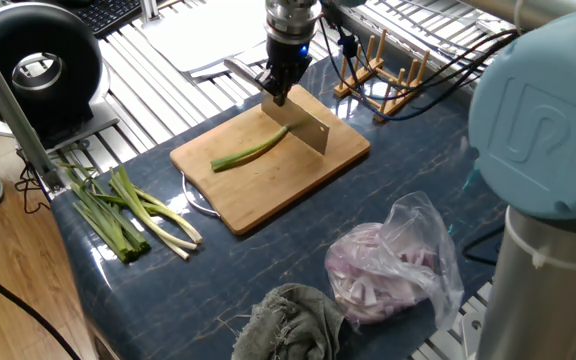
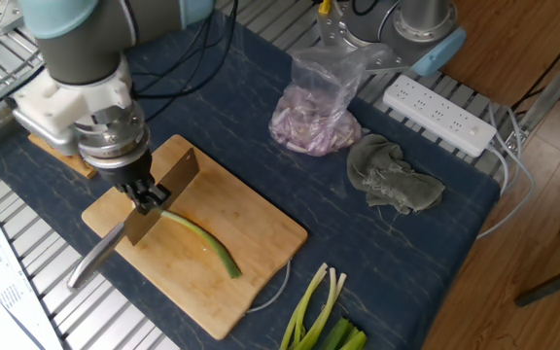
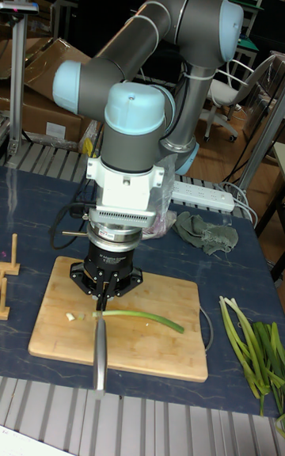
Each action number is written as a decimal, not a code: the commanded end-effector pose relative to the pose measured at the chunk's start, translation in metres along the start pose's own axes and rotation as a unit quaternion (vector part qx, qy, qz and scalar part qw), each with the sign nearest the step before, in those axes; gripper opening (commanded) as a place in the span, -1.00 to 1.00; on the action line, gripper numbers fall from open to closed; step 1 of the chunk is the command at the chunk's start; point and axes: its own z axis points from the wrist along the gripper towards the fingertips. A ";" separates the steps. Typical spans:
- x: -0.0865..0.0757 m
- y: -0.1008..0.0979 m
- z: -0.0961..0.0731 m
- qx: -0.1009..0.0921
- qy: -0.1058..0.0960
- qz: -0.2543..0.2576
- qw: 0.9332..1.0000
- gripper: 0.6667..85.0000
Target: Chop the scallions
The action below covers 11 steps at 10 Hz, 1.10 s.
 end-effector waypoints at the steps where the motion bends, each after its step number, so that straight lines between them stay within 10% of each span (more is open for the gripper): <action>1: -0.012 0.005 -0.024 -0.017 0.011 0.006 1.000 -0.98; 4: -0.012 0.017 -0.028 -0.019 0.016 0.015 1.000 -0.98; 8: -0.003 0.001 -0.033 0.025 0.017 -0.027 0.999 -0.98; 11: 0.005 0.005 -0.030 0.010 0.014 -0.014 1.000 -0.98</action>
